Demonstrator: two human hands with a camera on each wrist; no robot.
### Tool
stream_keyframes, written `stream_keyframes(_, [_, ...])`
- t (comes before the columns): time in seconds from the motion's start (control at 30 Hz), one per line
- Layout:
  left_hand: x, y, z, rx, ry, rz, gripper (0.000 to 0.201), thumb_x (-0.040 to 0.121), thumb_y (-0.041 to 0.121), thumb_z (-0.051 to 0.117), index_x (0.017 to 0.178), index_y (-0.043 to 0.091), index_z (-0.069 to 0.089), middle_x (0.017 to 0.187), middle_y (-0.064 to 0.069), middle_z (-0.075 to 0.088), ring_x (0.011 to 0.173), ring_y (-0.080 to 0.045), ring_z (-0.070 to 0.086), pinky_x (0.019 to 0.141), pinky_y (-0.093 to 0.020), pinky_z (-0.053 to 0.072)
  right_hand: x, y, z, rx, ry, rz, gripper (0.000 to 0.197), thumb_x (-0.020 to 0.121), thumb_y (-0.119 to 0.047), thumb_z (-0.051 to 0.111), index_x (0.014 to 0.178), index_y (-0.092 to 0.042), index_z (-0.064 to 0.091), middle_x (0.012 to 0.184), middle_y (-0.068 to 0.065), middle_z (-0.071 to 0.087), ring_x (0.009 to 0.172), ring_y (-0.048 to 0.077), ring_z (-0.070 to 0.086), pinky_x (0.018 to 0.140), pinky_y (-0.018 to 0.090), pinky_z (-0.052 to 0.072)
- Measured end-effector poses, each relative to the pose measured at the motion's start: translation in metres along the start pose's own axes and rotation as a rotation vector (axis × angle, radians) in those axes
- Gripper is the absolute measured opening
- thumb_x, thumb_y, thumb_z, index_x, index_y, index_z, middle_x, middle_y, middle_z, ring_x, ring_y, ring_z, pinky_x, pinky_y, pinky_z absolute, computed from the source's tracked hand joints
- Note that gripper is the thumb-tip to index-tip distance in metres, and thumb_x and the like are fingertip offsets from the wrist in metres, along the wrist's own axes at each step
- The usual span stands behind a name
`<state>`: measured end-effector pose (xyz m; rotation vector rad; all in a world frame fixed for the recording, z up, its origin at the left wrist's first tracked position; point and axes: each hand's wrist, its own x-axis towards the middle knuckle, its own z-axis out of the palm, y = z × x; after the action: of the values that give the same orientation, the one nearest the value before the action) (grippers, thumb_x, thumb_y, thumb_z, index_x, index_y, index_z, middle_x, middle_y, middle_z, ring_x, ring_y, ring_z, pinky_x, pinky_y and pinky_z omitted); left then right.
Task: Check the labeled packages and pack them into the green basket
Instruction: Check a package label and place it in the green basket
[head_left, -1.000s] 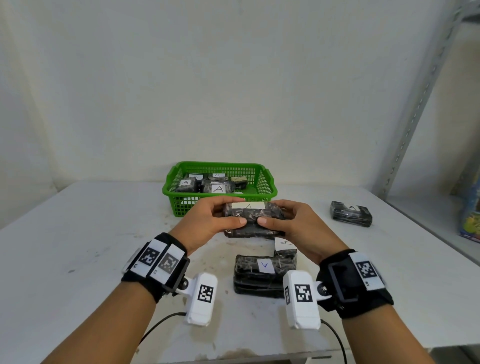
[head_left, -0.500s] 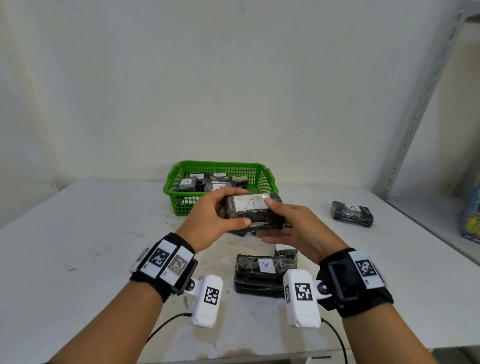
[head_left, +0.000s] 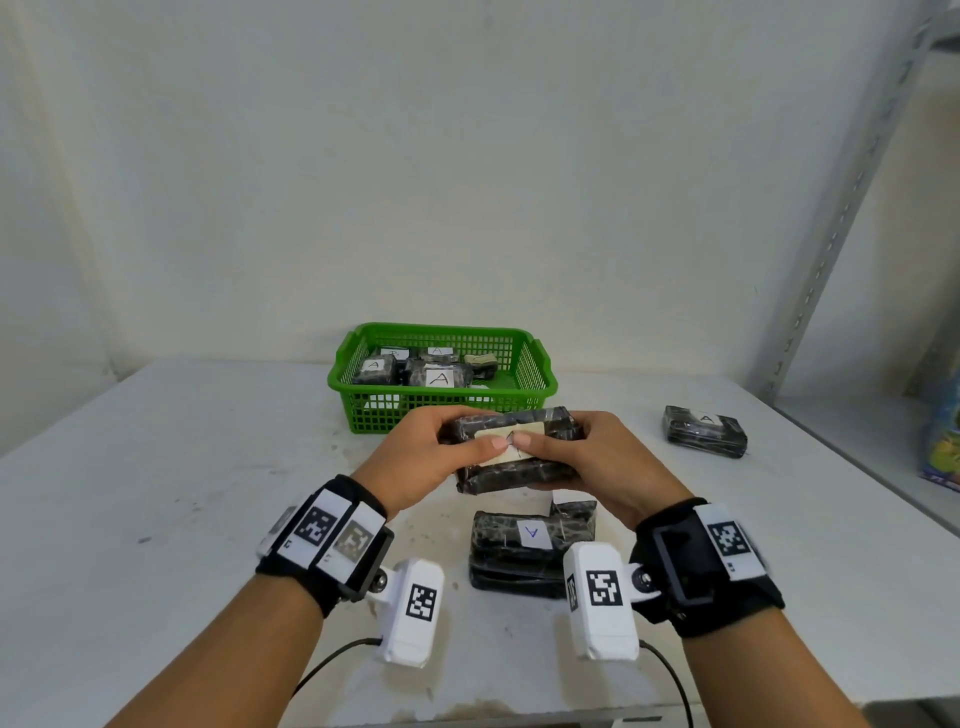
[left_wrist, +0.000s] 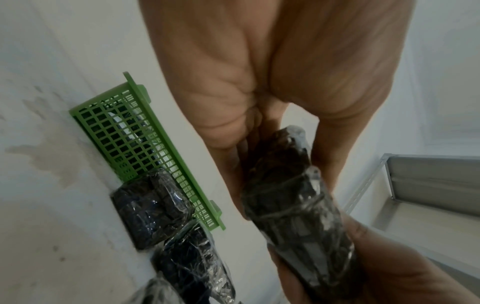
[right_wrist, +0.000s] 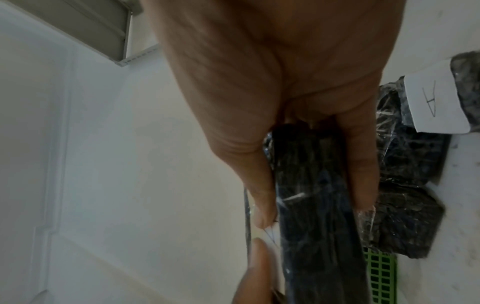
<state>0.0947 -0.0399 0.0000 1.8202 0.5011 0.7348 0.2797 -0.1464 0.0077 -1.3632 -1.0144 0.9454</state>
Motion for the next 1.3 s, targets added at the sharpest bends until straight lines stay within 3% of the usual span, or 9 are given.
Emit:
stream_keyframes(0.3, [0.004,0.001,-0.008,-0.111,0.028,-0.071,0.043,0.078,0.024,0.078,0.118,0.011,0.069,0.108,-0.009,0.074,0.101,-0.027,0.071,0.094,-0.047,0.055,-0.001,-0.004,-0.004,0.043,0.015,-0.012,0.033,0.087,-0.009,0.080,0.117,0.002,0.071,0.114,0.020,0.077,0.107,0.036,0.074,0.084,0.037,0.064])
stream_keyframes(0.47, [0.003,-0.002,-0.009,0.028,0.019,-0.041,0.032,0.084,0.019,0.076,0.115,0.014,0.071,0.103,-0.005,0.076,0.096,-0.023,0.073,0.092,-0.044,0.056,-0.003,-0.005,-0.003,-0.006,0.004,-0.020,0.032,0.086,-0.009,0.081,0.116,0.000,0.072,0.111,0.018,0.078,0.098,0.028,0.076,0.078,0.032,0.064])
stream_keyframes(0.6, [0.003,0.001,-0.007,-0.048,0.000,-0.057,0.036,0.083,0.017,0.076,0.119,0.013,0.068,0.108,-0.007,0.074,0.100,-0.024,0.072,0.091,-0.041,0.057,-0.001,-0.009,-0.004,-0.005,0.013,-0.053,0.033,0.086,-0.009,0.081,0.116,0.000,0.071,0.110,0.018,0.078,0.100,0.030,0.076,0.084,0.038,0.064])
stream_keyframes(0.7, [0.004,0.003,-0.005,-0.076,0.016,-0.038,0.037,0.082,0.013,0.076,0.119,0.013,0.069,0.108,-0.005,0.075,0.100,-0.024,0.071,0.086,-0.033,0.058,-0.001,-0.010,-0.005,-0.047,0.029,-0.100,0.032,0.084,-0.008,0.082,0.114,-0.003,0.073,0.105,0.015,0.079,0.092,0.027,0.077,0.080,0.035,0.062])
stream_keyframes(0.8, [0.007,0.004,-0.004,-0.097,0.063,-0.030,0.031,0.082,0.011,0.076,0.113,0.014,0.071,0.104,-0.008,0.075,0.099,-0.028,0.071,0.088,-0.042,0.058,-0.001,-0.012,-0.004,0.006,0.070,-0.126,0.030,0.082,-0.009,0.083,0.110,-0.003,0.073,0.101,0.013,0.080,0.082,0.022,0.077,0.078,0.034,0.063])
stream_keyframes(0.9, [0.009,0.003,-0.002,-0.173,0.085,-0.036,0.029,0.081,0.008,0.076,0.108,0.019,0.072,0.104,-0.009,0.075,0.100,-0.029,0.071,0.090,-0.045,0.057,-0.002,-0.015,-0.005,0.118,0.087,-0.119,0.034,0.086,-0.019,0.079,0.114,-0.001,0.070,0.108,0.015,0.077,0.093,0.029,0.074,0.086,0.039,0.062])
stream_keyframes(1.03, [0.008,-0.001,0.001,-0.181,0.091,0.000,0.034,0.080,0.005,0.076,0.110,0.018,0.069,0.106,-0.004,0.075,0.102,-0.020,0.071,0.085,-0.032,0.058,-0.008,-0.020,-0.001,0.152,0.013,-0.013,0.042,0.098,-0.042,0.063,0.120,-0.008,0.073,0.116,0.017,0.076,0.101,0.036,0.075,0.089,0.041,0.062])
stream_keyframes(1.2, [0.010,-0.006,0.005,-0.225,0.131,0.018,0.040,0.077,-0.002,0.078,0.112,0.011,0.065,0.108,-0.006,0.074,0.106,-0.022,0.069,0.092,-0.035,0.055,-0.010,-0.021,0.003,0.217,-0.005,0.070,0.051,0.089,-0.056,0.065,0.123,-0.018,0.072,0.118,0.019,0.073,0.114,0.047,0.069,0.102,0.053,0.056])
stream_keyframes(1.3, [0.011,-0.010,0.007,-0.285,0.123,0.027,0.042,0.077,-0.006,0.076,0.113,0.009,0.062,0.112,-0.009,0.072,0.109,-0.024,0.067,0.096,-0.040,0.053,-0.011,-0.021,0.005,0.210,-0.049,0.089,0.059,0.082,-0.055,0.069,0.127,-0.017,0.070,0.124,0.021,0.072,0.118,0.046,0.067,0.106,0.052,0.053])
